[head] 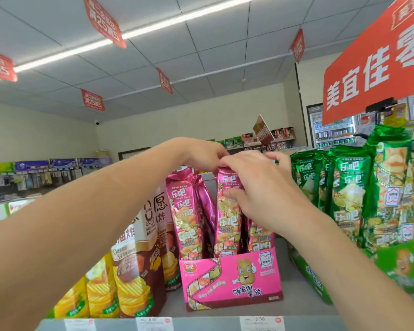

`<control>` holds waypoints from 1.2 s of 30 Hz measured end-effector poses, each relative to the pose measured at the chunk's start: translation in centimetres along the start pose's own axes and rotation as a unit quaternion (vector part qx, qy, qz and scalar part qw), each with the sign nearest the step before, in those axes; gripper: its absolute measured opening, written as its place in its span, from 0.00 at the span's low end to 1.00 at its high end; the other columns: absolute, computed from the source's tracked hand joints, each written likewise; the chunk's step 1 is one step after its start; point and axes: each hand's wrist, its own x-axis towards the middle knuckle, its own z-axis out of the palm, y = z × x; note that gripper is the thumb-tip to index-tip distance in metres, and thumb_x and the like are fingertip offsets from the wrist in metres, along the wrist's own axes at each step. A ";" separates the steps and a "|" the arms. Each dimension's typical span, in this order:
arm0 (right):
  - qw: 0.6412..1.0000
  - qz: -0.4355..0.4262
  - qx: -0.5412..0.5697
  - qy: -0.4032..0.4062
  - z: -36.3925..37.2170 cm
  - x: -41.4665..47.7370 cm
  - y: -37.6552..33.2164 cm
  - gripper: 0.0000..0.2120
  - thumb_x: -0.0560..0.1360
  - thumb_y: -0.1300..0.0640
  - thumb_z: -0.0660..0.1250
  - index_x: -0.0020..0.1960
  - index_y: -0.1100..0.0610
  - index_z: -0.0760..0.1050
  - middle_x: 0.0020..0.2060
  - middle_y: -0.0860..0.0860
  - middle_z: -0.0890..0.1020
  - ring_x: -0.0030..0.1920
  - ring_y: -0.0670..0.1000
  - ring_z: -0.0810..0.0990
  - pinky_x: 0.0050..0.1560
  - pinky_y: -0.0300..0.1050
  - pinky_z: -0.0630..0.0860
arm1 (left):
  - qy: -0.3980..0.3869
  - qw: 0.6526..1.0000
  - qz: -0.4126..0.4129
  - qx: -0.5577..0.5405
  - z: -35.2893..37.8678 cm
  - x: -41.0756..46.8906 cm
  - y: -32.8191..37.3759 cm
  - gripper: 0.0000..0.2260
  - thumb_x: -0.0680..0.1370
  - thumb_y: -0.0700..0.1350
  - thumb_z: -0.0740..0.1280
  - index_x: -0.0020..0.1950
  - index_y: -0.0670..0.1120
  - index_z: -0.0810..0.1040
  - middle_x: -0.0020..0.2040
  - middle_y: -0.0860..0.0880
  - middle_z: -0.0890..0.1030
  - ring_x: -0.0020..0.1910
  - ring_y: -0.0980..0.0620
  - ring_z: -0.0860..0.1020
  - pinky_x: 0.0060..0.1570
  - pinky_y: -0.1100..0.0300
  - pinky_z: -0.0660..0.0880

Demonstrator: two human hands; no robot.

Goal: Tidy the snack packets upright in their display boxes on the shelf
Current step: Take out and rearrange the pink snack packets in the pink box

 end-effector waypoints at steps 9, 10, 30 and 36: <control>0.997 -0.014 -0.082 -0.002 0.2 -0.9 -1.2 0.26 0.75 0.55 0.65 0.72 0.46 0.66 0.72 0.46 0.69 0.76 0.49 0.58 0.69 0.66 0.49 | -0.018 0.998 -0.025 -0.046 0.0 -2.1 -0.1 0.20 0.80 0.34 0.57 0.70 0.48 0.72 0.66 0.49 0.75 0.68 0.49 0.70 0.64 0.54 0.67; 0.997 -0.012 -0.074 0.013 0.2 -1.1 -1.5 0.26 0.75 0.54 0.64 0.73 0.47 0.67 0.72 0.47 0.69 0.76 0.49 0.59 0.70 0.66 0.49 | 0.003 0.998 -0.021 -0.058 0.0 -2.6 -0.2 0.18 0.81 0.36 0.58 0.68 0.48 0.73 0.62 0.50 0.76 0.64 0.53 0.73 0.58 0.56 0.69; 0.992 0.051 0.106 0.037 5.3 -8.9 -8.8 0.22 0.79 0.53 0.63 0.72 0.56 0.67 0.55 0.47 0.79 0.53 0.48 0.74 0.51 0.43 0.73 | 0.458 0.888 0.026 0.001 6.5 -13.2 -2.0 0.12 0.79 0.53 0.64 0.55 0.47 0.80 0.46 0.52 0.79 0.49 0.46 0.77 0.46 0.53 0.72; 0.971 0.128 0.199 0.040 4.7 -9.4 -9.2 0.32 0.75 0.34 0.54 0.76 0.45 0.56 0.67 0.43 0.70 0.66 0.43 0.68 0.65 0.44 0.68 | 0.650 0.748 0.077 -0.113 4.5 -15.4 -1.6 0.10 0.79 0.45 0.66 0.57 0.42 0.80 0.48 0.53 0.74 0.45 0.61 0.70 0.46 0.73 0.63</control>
